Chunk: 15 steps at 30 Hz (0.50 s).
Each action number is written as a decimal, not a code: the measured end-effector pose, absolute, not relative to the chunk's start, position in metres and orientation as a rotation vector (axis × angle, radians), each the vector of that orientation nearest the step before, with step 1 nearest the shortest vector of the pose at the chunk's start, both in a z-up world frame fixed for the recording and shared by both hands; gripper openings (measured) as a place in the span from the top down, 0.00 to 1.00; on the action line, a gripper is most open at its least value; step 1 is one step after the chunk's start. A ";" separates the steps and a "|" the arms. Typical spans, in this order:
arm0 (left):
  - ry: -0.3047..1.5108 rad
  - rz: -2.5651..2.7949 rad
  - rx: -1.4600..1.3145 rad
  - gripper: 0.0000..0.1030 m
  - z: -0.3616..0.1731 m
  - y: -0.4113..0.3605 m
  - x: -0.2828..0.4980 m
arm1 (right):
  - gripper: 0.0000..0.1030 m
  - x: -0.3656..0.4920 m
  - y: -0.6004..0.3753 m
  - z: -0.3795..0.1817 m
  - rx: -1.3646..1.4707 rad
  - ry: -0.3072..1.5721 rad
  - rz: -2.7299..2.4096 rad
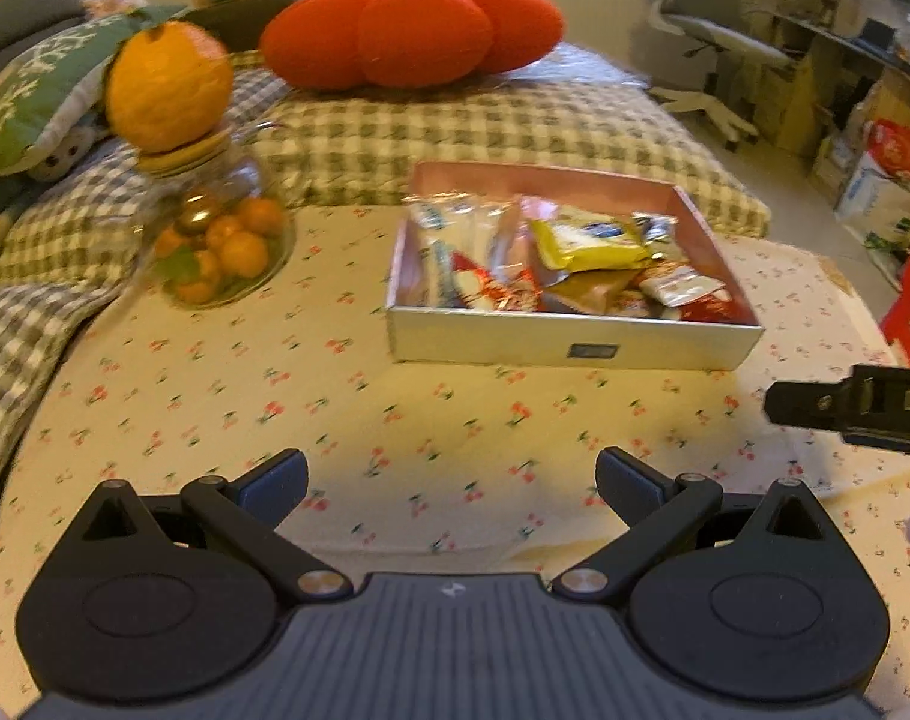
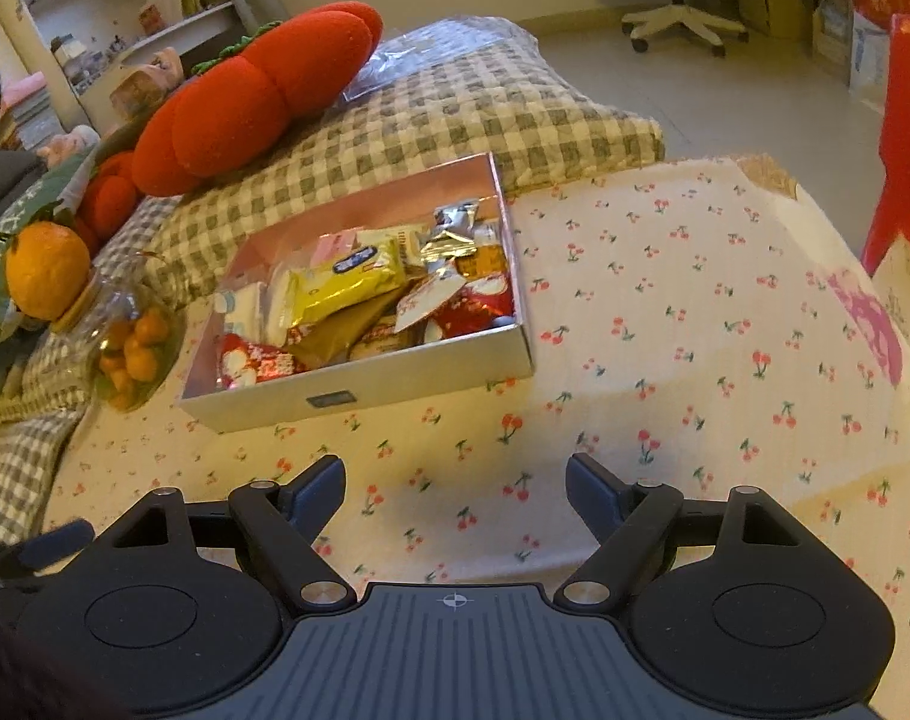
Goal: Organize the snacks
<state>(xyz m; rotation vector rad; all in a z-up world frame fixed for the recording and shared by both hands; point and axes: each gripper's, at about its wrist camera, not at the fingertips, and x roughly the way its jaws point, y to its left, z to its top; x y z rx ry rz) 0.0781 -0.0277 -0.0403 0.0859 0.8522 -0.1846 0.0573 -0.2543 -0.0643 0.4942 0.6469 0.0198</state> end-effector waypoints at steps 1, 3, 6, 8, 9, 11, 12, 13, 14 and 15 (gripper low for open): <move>0.849 -0.174 0.090 0.00 -0.039 -0.027 0.076 | 0.20 0.055 -0.251 -0.061 0.476 0.636 0.018; 0.846 -0.160 0.096 0.00 -0.034 -0.027 0.072 | 0.13 0.047 -0.244 -0.053 0.427 0.597 -0.016; 0.824 -0.142 0.092 0.00 -0.024 -0.026 0.063 | 0.08 0.033 -0.231 -0.043 0.350 0.540 -0.045; 0.813 -0.137 0.092 0.00 -0.020 -0.025 0.059 | 0.08 0.027 -0.227 -0.040 0.328 0.532 -0.043; 0.808 -0.135 0.096 0.00 -0.018 -0.026 0.057 | 0.07 0.025 -0.225 -0.039 0.325 0.536 -0.047; 0.803 -0.134 0.102 0.00 -0.016 -0.027 0.053 | 0.07 0.021 -0.225 -0.040 0.328 0.547 -0.051; 0.801 -0.135 0.103 0.00 -0.016 -0.027 0.053 | 0.07 0.020 -0.226 -0.041 0.330 0.553 -0.049; 0.802 -0.133 0.105 0.00 -0.016 -0.027 0.052 | 0.07 0.020 -0.227 -0.042 0.329 0.558 -0.047; 0.803 -0.131 0.107 0.00 -0.016 -0.027 0.051 | 0.06 0.019 -0.228 -0.043 0.327 0.564 -0.050; 0.803 -0.128 0.110 0.00 -0.016 -0.028 0.051 | 0.06 0.018 -0.228 -0.044 0.323 0.568 -0.054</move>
